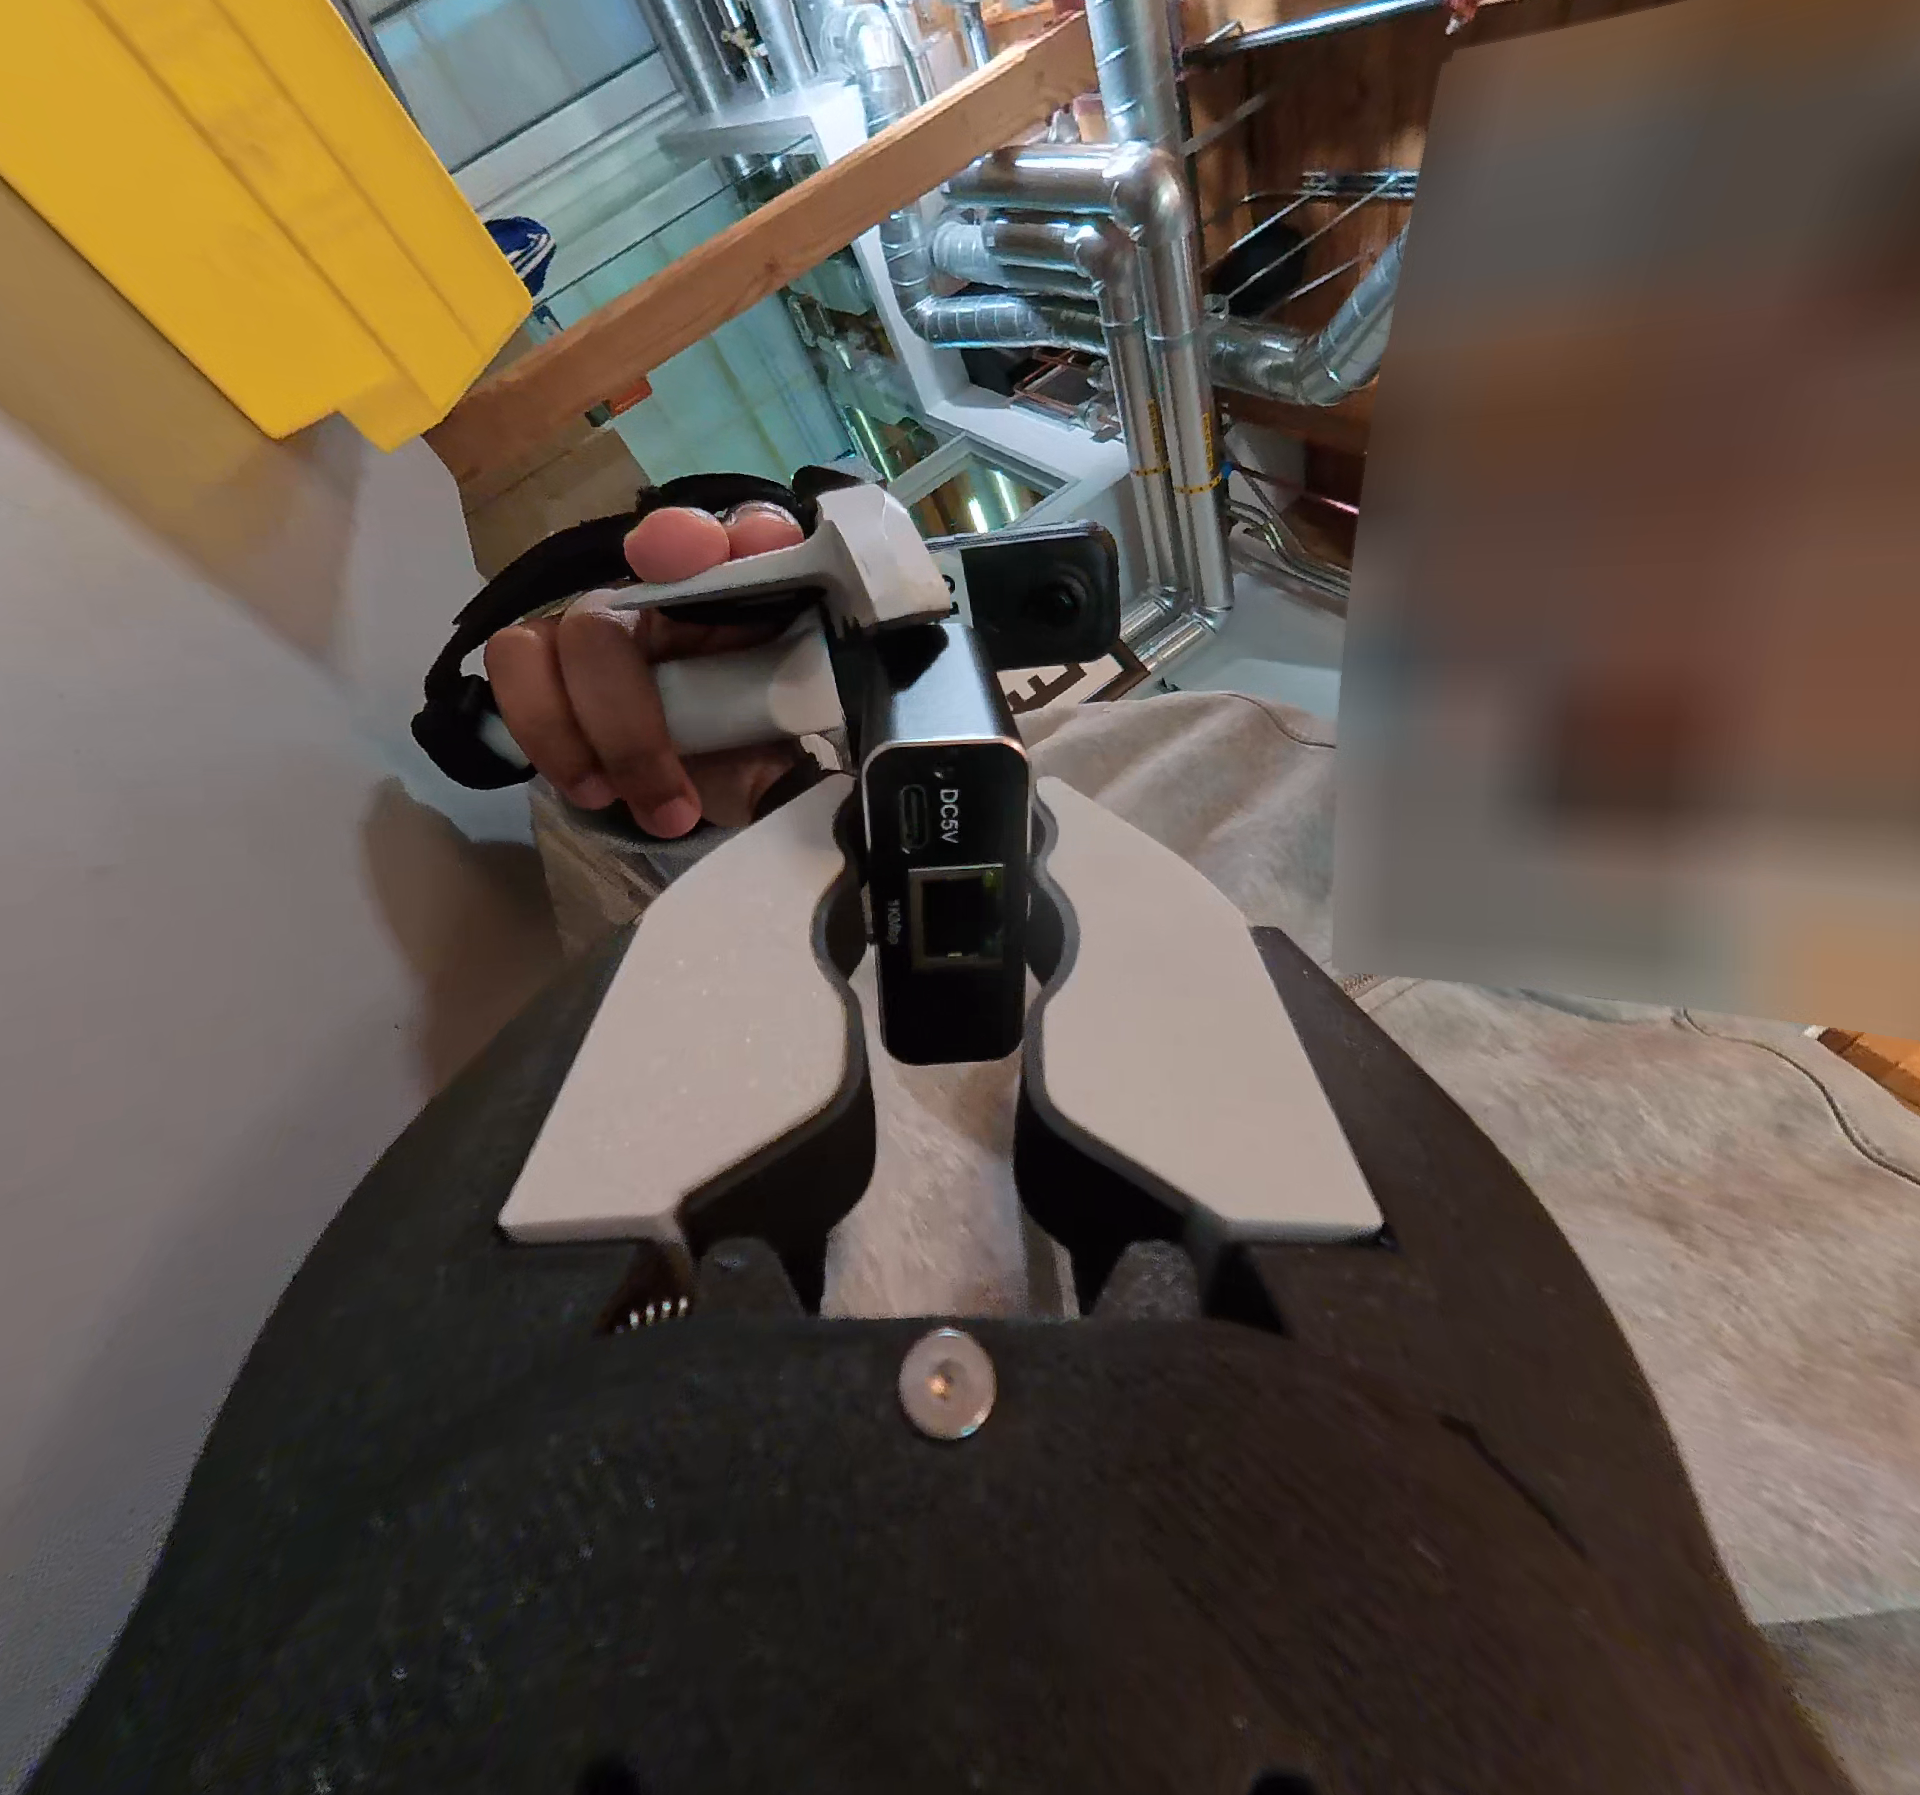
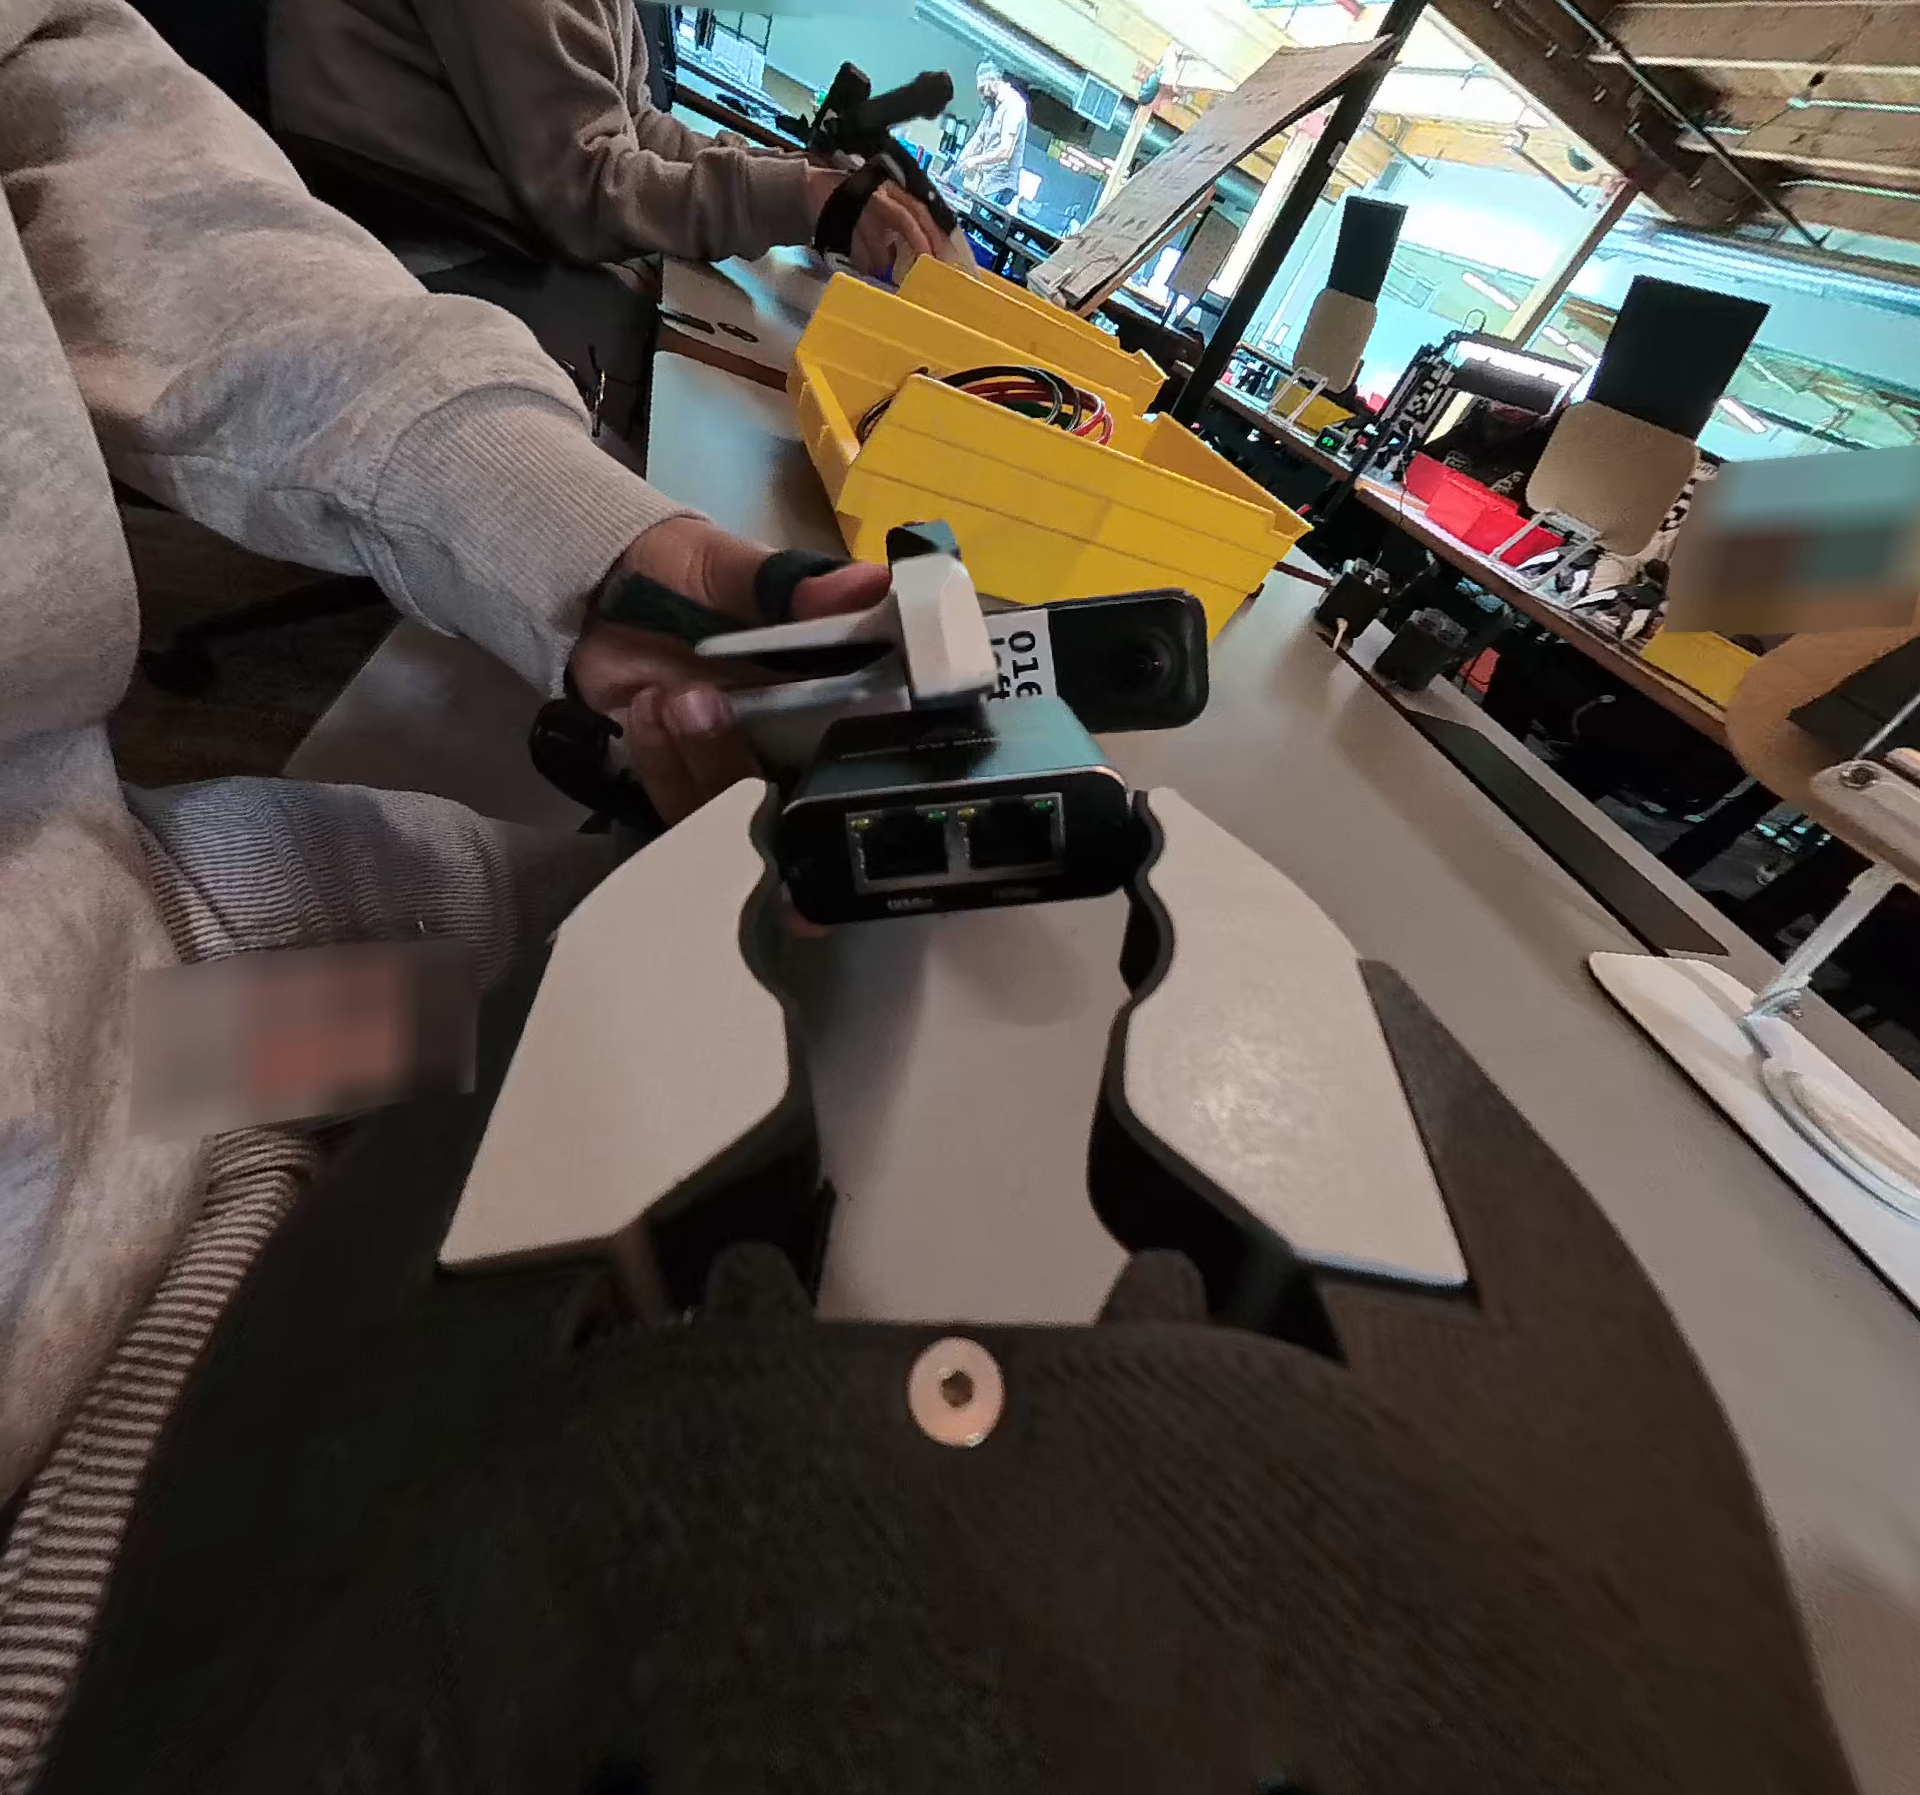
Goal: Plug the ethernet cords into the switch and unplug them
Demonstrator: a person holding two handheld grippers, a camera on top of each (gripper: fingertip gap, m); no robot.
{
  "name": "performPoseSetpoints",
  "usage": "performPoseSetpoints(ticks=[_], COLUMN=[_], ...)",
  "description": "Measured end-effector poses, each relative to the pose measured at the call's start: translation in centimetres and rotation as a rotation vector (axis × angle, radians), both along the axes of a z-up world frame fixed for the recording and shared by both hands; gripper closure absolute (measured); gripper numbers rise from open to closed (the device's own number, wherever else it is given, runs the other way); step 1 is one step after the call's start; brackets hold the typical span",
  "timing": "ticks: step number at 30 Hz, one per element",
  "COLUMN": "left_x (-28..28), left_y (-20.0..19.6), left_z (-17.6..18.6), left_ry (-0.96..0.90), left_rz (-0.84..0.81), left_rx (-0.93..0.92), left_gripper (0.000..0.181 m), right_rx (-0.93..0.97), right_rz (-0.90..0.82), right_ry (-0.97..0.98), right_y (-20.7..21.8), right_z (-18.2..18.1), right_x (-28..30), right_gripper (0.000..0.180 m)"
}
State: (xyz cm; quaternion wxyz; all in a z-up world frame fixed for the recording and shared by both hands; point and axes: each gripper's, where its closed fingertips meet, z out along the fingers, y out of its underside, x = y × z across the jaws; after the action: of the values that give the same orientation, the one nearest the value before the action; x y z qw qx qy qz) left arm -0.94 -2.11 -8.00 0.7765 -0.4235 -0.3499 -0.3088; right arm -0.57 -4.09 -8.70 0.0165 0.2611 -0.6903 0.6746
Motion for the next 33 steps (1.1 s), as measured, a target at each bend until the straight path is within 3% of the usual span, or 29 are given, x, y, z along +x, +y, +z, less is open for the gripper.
performPoseSetpoints(ticks=[7, 18, 25, 29, 33], left_x=[-0.3, -1.5, -1.9, -2.5, -2.8], left_y=[-0.4, -3.7, -7.7, -10.6, -10.9], left_z=[0.0, 1.2, 0.0, 0.4, 0.4], left_ry=[-0.005, 0.026, 0.155, 0.122, 0.089], left_rz=[0.026, 0.174, 0.346, 0.46, 0.447], left_rx=[0.009, 0.134, -0.237, -0.142, -0.078], left_gripper=[0.156, 0.157, 0.157, 0.157, 0.158], right_rx=[0.008, -0.015, 0.017, -0.024, -0.118], right_rz=[-0.018, -0.099, -0.2, -0.189, -0.021], right_ry=[-0.038, -0.273, -0.275, -0.322, -0.245], right_y=[-0.2, -0.1, -0.8, -1.8, -4.2], right_z=[0.0, 1.4, 0.7, 3.1, 8.5], right_x=[-0.3, -3.4, -5.5, -5.0, 0.0], right_gripper=[0.116, 0.116, 0.127, 0.129, 0.133])
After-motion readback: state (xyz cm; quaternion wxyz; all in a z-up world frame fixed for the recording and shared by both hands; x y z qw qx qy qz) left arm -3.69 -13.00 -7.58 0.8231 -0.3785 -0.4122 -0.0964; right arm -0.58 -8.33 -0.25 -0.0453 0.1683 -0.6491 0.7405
